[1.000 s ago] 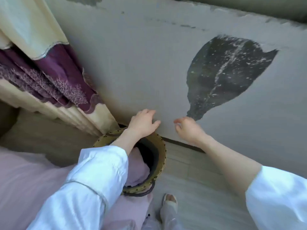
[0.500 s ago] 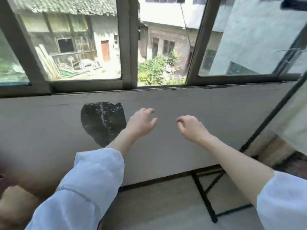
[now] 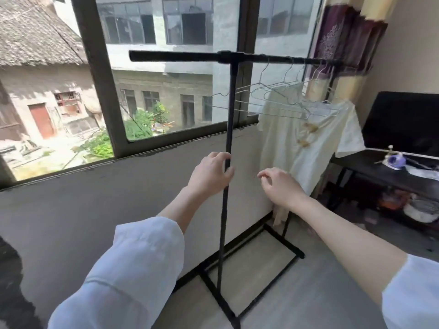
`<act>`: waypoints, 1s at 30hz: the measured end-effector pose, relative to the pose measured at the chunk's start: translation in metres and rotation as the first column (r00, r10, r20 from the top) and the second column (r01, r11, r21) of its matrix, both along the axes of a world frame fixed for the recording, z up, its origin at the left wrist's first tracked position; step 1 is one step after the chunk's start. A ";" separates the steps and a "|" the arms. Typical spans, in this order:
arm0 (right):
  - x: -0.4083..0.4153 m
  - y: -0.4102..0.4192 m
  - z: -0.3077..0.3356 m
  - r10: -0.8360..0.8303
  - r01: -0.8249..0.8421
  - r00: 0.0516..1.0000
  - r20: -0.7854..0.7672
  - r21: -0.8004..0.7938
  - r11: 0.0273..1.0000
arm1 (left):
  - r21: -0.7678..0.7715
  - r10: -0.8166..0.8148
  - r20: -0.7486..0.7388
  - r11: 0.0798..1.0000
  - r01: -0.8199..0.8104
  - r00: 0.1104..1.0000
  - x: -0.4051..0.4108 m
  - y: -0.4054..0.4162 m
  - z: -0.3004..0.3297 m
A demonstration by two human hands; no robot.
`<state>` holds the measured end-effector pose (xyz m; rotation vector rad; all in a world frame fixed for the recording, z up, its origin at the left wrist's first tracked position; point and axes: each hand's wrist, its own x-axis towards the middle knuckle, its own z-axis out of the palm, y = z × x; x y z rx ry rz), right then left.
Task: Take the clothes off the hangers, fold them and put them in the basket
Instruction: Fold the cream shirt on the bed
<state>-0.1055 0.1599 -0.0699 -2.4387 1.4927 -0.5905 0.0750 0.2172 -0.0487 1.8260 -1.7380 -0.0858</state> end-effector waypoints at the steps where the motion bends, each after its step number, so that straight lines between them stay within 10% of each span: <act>1: -0.014 -0.009 0.003 -0.026 0.026 1.000 0.010 0.006 1.000 | -0.005 -0.023 0.004 1.000 0.023 1.000 -0.014 -0.013 0.004; 20: -0.207 -0.309 0.078 -0.342 0.367 0.920 0.190 -0.115 0.923 | -0.354 -0.262 0.056 0.897 0.264 0.964 -0.201 -0.367 0.100; 30: -0.286 -0.452 0.072 -0.387 0.419 0.880 0.274 -0.067 0.905 | -0.231 -0.319 0.232 0.899 0.371 0.919 -0.295 -0.513 0.111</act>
